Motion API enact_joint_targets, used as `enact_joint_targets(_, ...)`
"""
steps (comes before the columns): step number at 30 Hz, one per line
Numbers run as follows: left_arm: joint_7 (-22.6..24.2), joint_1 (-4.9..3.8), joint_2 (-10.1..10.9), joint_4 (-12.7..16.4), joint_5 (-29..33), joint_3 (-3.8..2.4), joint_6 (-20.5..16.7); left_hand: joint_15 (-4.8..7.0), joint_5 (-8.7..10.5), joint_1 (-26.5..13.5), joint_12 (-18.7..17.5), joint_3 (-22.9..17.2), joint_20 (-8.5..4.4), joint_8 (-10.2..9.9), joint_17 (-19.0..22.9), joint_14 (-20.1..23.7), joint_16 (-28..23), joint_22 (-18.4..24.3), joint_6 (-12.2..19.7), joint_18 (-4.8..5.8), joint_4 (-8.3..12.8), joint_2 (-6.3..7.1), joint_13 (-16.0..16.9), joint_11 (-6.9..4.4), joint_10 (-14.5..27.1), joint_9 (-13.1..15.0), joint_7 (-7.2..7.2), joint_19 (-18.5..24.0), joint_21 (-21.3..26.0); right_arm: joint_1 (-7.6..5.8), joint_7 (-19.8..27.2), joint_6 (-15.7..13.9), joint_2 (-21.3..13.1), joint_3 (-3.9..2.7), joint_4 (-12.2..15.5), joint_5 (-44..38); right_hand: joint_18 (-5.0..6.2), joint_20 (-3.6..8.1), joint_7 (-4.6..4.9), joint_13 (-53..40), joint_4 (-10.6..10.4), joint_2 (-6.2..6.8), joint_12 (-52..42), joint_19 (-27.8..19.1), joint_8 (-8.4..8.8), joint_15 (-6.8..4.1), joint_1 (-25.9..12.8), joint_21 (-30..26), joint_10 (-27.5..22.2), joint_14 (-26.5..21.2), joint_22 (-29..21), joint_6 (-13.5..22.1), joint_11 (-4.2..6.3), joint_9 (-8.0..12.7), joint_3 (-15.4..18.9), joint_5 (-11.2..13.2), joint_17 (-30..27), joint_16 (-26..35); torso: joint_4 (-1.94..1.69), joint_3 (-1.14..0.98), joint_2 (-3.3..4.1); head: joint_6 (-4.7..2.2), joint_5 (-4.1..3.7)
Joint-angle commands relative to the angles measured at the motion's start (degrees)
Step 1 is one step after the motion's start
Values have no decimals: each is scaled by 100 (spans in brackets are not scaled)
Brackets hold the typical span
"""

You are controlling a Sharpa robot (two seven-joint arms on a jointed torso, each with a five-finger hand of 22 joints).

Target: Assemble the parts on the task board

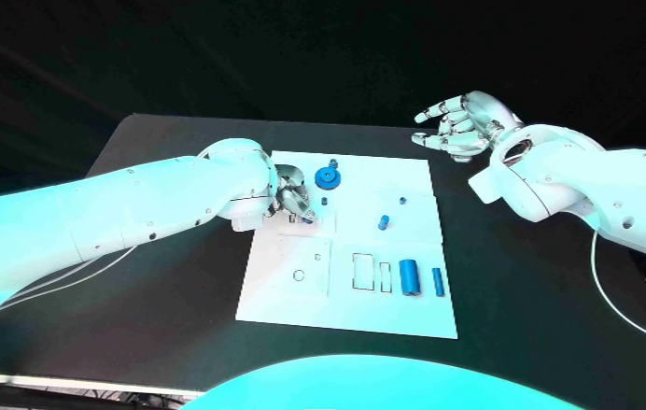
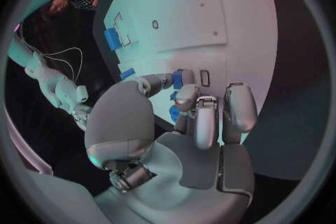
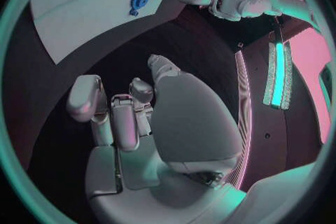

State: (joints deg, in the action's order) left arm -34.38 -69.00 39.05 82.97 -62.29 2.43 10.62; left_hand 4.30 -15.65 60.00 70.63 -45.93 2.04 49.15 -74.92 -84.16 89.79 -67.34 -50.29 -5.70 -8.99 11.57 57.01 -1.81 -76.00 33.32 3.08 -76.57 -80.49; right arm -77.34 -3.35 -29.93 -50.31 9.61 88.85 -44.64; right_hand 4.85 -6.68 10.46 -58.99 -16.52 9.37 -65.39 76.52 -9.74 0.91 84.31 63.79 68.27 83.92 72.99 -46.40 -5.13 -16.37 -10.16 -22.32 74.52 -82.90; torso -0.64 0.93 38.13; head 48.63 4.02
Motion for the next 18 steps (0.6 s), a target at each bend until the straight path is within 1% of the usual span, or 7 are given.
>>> enact_joint_targets(1, 9, 31, -43, 8, 60, 22, 82, 36, 2, 69, 56, -434, -22, -3, -1508, -584, 21, -7, -78, 95, 442, -161, 53, -3, -69, -18, -101, -28, -7, 3, 52, 52, -2, -1, 7, -50, 108, 16, -30, 7, 3, 30, 21, -11, -37, -37, -14, -33, -5, 221, -9, -4, 16, 5, -36, -30, -5, 25, 0, 0, -2, -3, -1)
enact_joint_targets(7, -1, 31, -55, -2, 58, 22, 105, 38, 12, 47, 82, -406, -23, -9, -1508, -584, 21, -13, -120, 96, 406, -202, 106, -8, -105, -45, -110, -33, -8, 3, 46, 61, -5, -1, 9, -50, 108, 16, -30, 7, 3, 30, 21, -11, -37, -37, -14, -33, -5, 221, -9, -4, 16, 5, -36, -30, -5, 25, 1, -1, -1, -7, -1)
enact_joint_targets(12, -3, 31, -61, -10, 57, 22, 116, 39, 16, 25, 96, -379, -23, -16, -1508, -584, 21, -16, -142, 97, 383, -209, 133, -11, -124, -62, -113, -36, -9, 3, 42, 65, -6, -1, 10, -50, 108, 16, -30, 7, 3, 30, 21, -11, -37, -37, -14, -33, -5, 221, -9, -4, 16, 5, -36, -30, -5, 25, -1, -1, 1, -15, -6)
enact_joint_targets(15, -4, 31, -66, -18, 57, 21, 119, 42, 13, -56, 103, -316, -26, -46, -1508, -584, 21, -32, -193, 101, 292, -245, 169, -17, -151, -116, -123, -48, -14, 3, 41, 66, -6, -1, 12, -50, 108, 16, -30, 7, 3, 30, 21, -11, -37, -37, -14, -33, -5, 221, -9, -4, 16, 5, -36, -30, -5, 25, -1, -3, 2, -17, -8)
enact_joint_targets(18, -6, 30, -70, -23, 57, 21, 121, 43, 14, -69, 111, -306, -27, -50, -1508, -584, 21, -30, -201, 100, 279, -249, 186, -17, -160, -124, -125, -48, -13, 3, 40, 66, -7, -1, 14, -50, 108, 16, -30, 7, 3, 30, 21, -11, -37, -37, -14, -33, -5, 221, -9, -4, 16, 5, -36, -30, -5, 25, 1, -3, 3, -14, -10)
